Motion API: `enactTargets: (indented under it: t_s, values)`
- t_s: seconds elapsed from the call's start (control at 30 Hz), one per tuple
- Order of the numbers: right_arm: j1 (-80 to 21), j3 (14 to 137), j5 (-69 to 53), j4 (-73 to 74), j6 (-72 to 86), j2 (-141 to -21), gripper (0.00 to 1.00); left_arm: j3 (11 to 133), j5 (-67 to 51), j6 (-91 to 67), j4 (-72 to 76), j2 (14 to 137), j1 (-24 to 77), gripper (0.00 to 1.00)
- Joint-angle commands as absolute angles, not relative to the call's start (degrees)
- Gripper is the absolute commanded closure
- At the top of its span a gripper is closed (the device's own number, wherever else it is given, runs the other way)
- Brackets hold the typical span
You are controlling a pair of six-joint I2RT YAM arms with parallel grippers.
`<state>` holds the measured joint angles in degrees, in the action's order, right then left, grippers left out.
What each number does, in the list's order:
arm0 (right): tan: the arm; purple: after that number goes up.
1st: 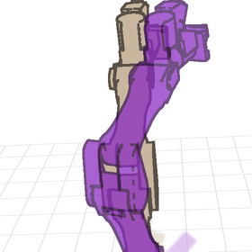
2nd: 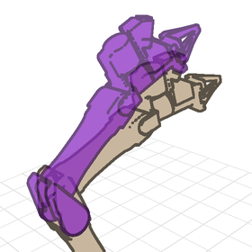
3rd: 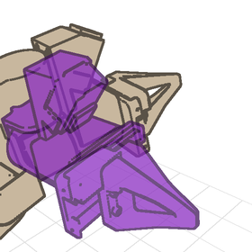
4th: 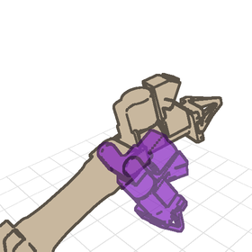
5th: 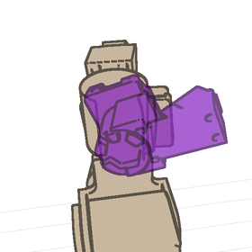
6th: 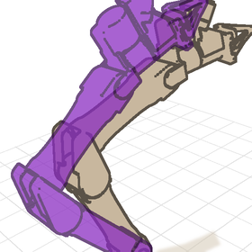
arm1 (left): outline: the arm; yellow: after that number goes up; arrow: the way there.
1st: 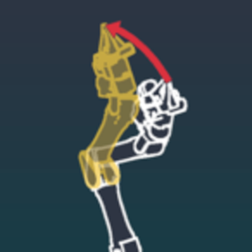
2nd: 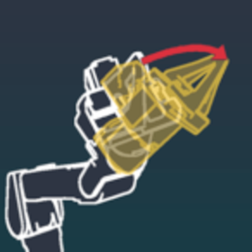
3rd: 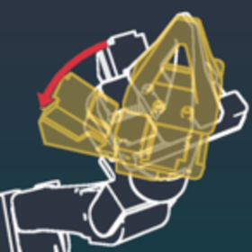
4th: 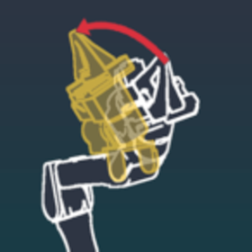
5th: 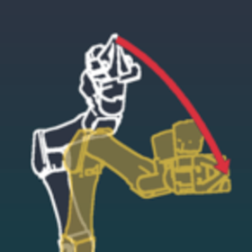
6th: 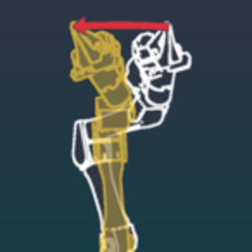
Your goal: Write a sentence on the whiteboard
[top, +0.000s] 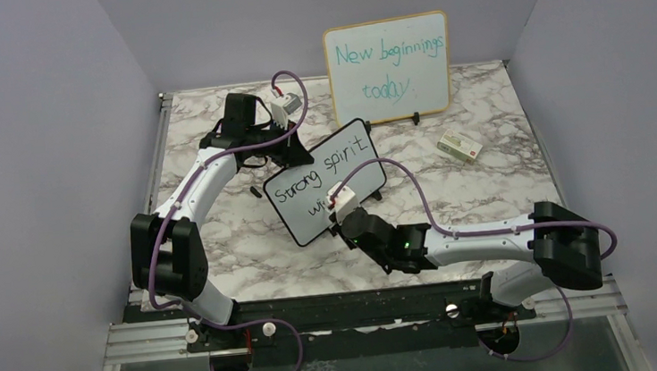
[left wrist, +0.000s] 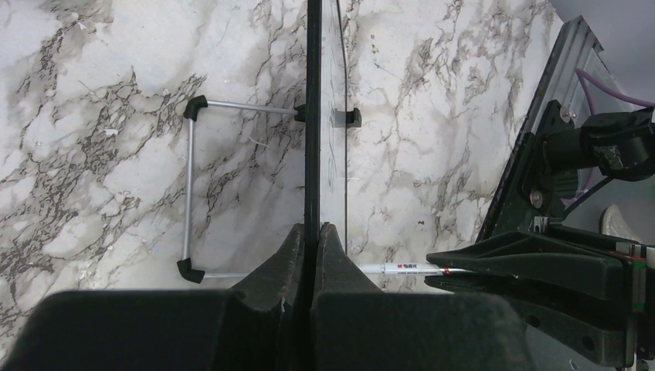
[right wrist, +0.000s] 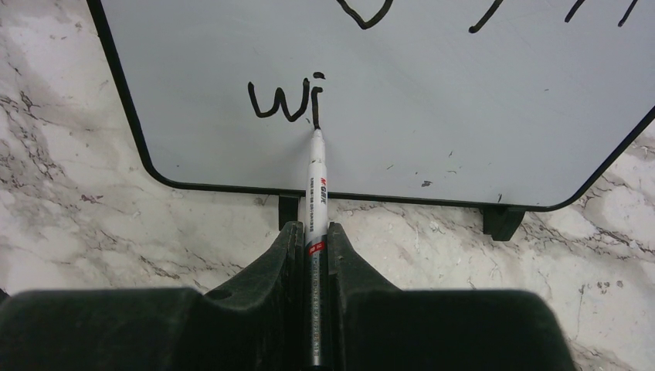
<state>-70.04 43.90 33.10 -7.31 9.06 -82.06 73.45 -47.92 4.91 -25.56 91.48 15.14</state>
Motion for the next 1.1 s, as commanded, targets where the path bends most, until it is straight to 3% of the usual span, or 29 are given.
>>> enactTargets:
  t_s: [0.0, 0.27, 1.07]
  values:
    - [-69.9, 43.3, 32.8, -7.7, 9.6, -80.4, 0.99, 71.6, -43.5, 7.3, -28.4, 92.1, 15.8, 1.00]
    - [-69.9, 42.4, 33.4, -11.3, 7.8, -76.8, 1.00, 71.6, -43.5, 7.4, -28.4, 92.2, 15.8, 1.00]
    - [-69.1, 43.2, 34.6, -13.1, 7.7, -81.7, 0.99, 71.6, -43.8, 7.3, -28.4, 92.1, 15.8, 1.00]
